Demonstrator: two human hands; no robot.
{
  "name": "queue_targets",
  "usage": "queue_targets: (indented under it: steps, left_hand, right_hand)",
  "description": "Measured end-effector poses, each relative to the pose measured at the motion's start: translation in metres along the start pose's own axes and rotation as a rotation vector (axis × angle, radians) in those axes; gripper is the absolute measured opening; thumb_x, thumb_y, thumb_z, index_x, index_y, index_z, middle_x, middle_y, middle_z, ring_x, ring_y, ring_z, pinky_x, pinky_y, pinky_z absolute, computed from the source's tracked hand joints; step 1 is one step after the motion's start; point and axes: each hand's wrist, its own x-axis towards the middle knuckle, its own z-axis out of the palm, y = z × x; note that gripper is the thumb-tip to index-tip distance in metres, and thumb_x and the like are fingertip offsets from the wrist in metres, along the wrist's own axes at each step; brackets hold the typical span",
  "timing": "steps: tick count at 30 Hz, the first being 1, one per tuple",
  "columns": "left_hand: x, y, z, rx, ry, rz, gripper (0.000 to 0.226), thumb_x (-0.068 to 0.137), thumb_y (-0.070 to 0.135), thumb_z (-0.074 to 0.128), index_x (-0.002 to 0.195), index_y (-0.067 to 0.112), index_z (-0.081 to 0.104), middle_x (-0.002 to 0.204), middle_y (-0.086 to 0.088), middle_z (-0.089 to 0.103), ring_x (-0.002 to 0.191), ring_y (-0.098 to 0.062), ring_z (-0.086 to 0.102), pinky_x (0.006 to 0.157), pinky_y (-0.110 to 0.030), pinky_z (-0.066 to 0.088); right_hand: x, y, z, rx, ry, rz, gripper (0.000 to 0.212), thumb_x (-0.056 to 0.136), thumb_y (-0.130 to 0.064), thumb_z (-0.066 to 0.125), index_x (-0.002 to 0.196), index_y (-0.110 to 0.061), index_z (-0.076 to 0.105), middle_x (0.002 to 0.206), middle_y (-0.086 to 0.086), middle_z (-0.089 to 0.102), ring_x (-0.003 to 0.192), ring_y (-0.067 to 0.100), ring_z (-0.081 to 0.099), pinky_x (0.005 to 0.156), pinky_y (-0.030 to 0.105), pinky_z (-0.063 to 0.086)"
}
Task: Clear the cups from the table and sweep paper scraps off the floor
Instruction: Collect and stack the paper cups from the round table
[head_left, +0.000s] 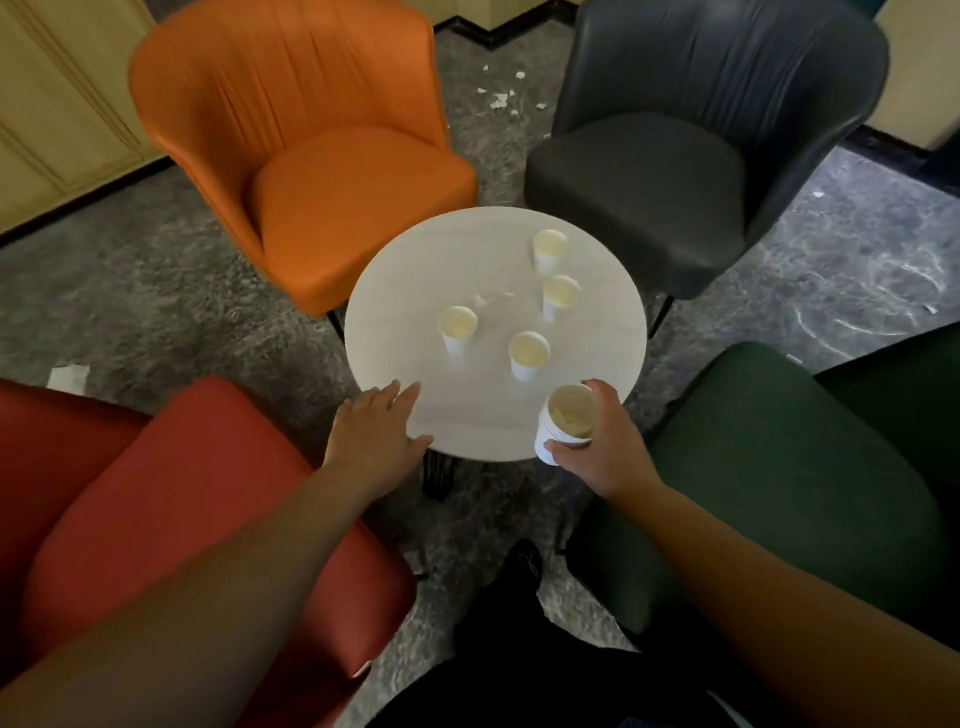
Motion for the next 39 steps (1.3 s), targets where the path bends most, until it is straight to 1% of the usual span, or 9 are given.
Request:
queue_targets:
  steps: [2, 13, 17, 21, 25, 29, 33, 35, 39]
  left_hand:
    - [0.024, 0.002, -0.007, 0.004, 0.002, 0.017, 0.079, 0.094, 0.060, 0.045, 0.156, 0.027, 0.011, 0.162, -0.005, 0.017, 0.146, -0.028, 0.021, 0.117, -0.049, 0.024]
    - [0.150, 0.019, 0.000, -0.204, -0.012, 0.087, 0.096, 0.078, 0.056, 0.073, 0.153, 0.030, 0.019, 0.161, -0.002, 0.021, 0.144, -0.028, 0.025, 0.112, -0.045, 0.031]
    - [0.197, 0.022, 0.023, -0.182, -0.036, 0.084, 0.097, 0.079, 0.052, 0.074, 0.154, 0.033, 0.015, 0.164, -0.003, 0.004, 0.147, -0.032, 0.014, 0.113, -0.049, 0.029]
    - [0.230, 0.023, 0.046, -0.178, -0.084, 0.048, 0.099, 0.081, 0.046, 0.074, 0.155, 0.035, 0.009, 0.163, -0.002, -0.007, 0.148, -0.035, 0.007, 0.113, -0.052, 0.029]
    - [0.247, 0.021, 0.063, -0.269, -0.145, 0.026, 0.087, 0.085, 0.033, 0.074, 0.153, 0.033, 0.020, 0.160, -0.006, 0.009, 0.139, -0.035, 0.029, 0.109, -0.047, 0.036]
    - [0.246, 0.026, 0.060, -0.384, -0.087, 0.022, 0.076, 0.083, 0.031, 0.075, 0.147, 0.031, 0.033, 0.140, -0.007, 0.033, 0.116, -0.031, 0.052, 0.092, -0.040, 0.047]
    - [0.233, 0.051, 0.038, -0.492, 0.166, 0.150, 0.079, 0.078, 0.042, 0.076, 0.144, 0.027, 0.037, 0.127, -0.005, 0.041, 0.106, -0.022, 0.053, 0.073, -0.034, 0.048]
    - [0.224, 0.067, 0.028, -0.523, 0.263, 0.249, 0.079, 0.074, 0.049, 0.073, 0.143, 0.024, 0.041, 0.123, -0.005, 0.045, 0.104, -0.018, 0.052, 0.071, -0.029, 0.045]
    - [0.219, 0.091, 0.031, -0.472, 0.176, 0.366, 0.080, 0.072, 0.053, 0.073, 0.141, 0.023, 0.046, 0.119, -0.005, 0.049, 0.107, -0.020, 0.051, 0.076, -0.030, 0.048]
  right_hand:
    - [0.022, 0.005, -0.004, -0.015, 0.009, 0.006, 0.076, 0.066, -0.030, 0.083, 0.128, -0.022, 0.040, 0.120, -0.007, 0.049, 0.109, 0.016, 0.051, 0.090, 0.031, 0.045]
    - [0.096, 0.044, -0.006, -0.018, 0.092, 0.129, 0.082, 0.064, -0.035, 0.085, 0.131, -0.027, 0.038, 0.120, -0.012, 0.048, 0.106, 0.009, 0.050, 0.081, 0.024, 0.042]
    - [0.119, 0.064, 0.002, 0.001, 0.119, 0.175, 0.081, 0.065, -0.035, 0.085, 0.131, -0.027, 0.038, 0.122, -0.009, 0.050, 0.108, 0.011, 0.052, 0.083, 0.027, 0.047]
    - [0.135, 0.083, 0.013, 0.005, 0.167, 0.211, 0.083, 0.064, -0.034, 0.085, 0.131, -0.031, 0.036, 0.119, -0.018, 0.044, 0.106, 0.004, 0.047, 0.078, 0.013, 0.036]
    - [0.146, 0.092, 0.022, 0.045, 0.194, 0.269, 0.085, 0.064, -0.034, 0.085, 0.132, -0.035, 0.035, 0.118, -0.020, 0.044, 0.105, 0.000, 0.046, 0.081, 0.012, 0.036]
    - [0.149, 0.098, 0.026, 0.044, 0.191, 0.300, 0.089, 0.064, -0.028, 0.086, 0.136, -0.029, 0.034, 0.128, -0.010, 0.047, 0.113, 0.009, 0.048, 0.090, 0.024, 0.040]
    - [0.152, 0.099, 0.029, 0.045, 0.187, 0.306, 0.091, 0.064, -0.025, 0.086, 0.138, -0.026, 0.034, 0.132, -0.005, 0.047, 0.117, 0.013, 0.049, 0.091, 0.024, 0.039]
    - [0.154, 0.099, 0.029, 0.047, 0.179, 0.312, 0.092, 0.064, -0.027, 0.086, 0.139, -0.027, 0.033, 0.133, -0.005, 0.046, 0.117, 0.013, 0.048, 0.090, 0.024, 0.039]
    - [0.159, 0.100, 0.029, 0.048, 0.180, 0.328, 0.092, 0.064, -0.028, 0.086, 0.139, -0.028, 0.032, 0.131, -0.003, 0.046, 0.116, 0.013, 0.049, 0.087, 0.023, 0.039]
